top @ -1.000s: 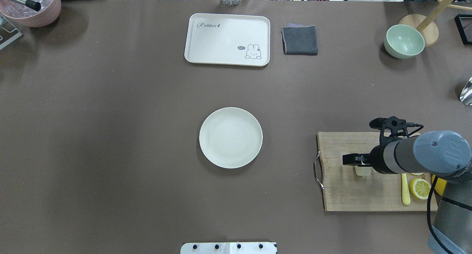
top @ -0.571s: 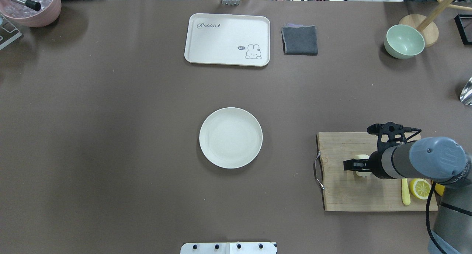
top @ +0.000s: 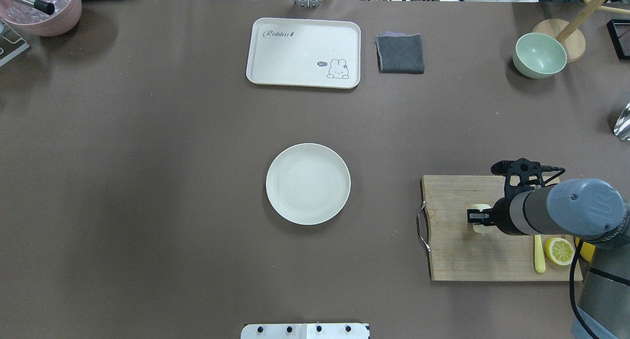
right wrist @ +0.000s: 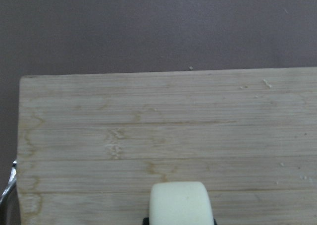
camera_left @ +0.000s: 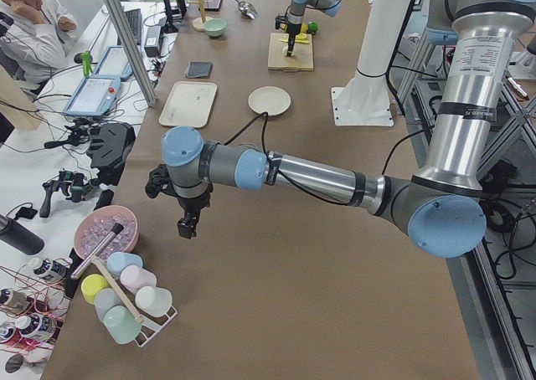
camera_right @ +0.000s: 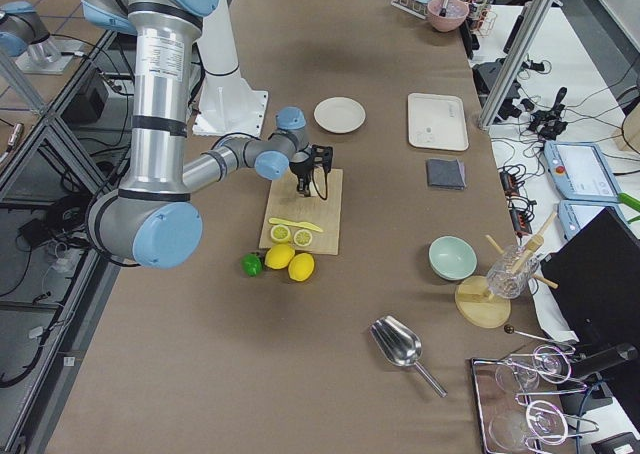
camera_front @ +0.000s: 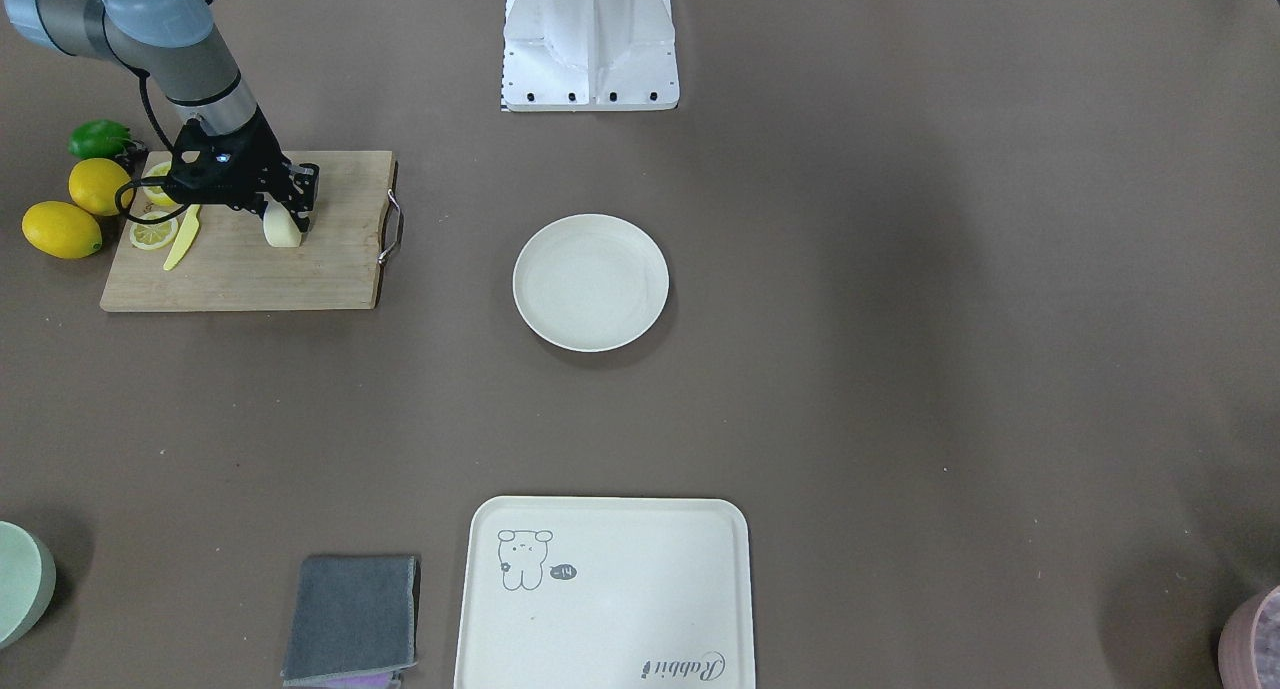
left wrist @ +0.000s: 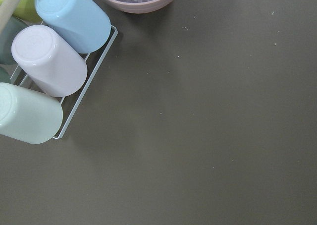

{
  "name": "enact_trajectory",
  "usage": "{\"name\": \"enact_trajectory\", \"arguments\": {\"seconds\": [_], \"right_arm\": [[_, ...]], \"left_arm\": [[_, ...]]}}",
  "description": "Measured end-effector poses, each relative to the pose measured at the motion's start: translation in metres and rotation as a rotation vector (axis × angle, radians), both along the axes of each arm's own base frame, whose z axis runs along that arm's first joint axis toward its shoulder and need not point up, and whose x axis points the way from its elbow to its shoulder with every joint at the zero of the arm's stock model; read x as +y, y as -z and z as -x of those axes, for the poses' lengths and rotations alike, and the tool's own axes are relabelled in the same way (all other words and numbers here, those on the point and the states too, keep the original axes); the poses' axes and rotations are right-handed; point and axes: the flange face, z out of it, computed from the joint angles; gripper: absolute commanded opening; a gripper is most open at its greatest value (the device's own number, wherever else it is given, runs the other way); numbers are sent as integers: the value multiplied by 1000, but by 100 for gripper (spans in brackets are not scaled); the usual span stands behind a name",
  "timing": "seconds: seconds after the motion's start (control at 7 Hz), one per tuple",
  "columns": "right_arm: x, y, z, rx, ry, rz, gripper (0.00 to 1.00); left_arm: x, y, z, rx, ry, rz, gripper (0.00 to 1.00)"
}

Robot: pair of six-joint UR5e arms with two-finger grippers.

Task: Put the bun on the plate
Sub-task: 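Lower the right gripper and grasp the cream bun on the cutting board, then carry the bun with the right gripper over the white plate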

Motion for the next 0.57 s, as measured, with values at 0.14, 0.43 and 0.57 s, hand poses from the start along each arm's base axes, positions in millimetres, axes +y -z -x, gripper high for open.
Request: {"name": "enact_trajectory", "arguments": {"seconds": [0.14,0.43,0.57], "right_arm": [[-1,15,0,6,-1,5,16],[-14,59,32,12,1,8,17],[-25,93,56,14,-1,10,17]], "left_arm": [[0,-2,0,0,0,3,98],[0,-5,0,0,0,9,98],[0,-6,0,0,0,13,98]]}}
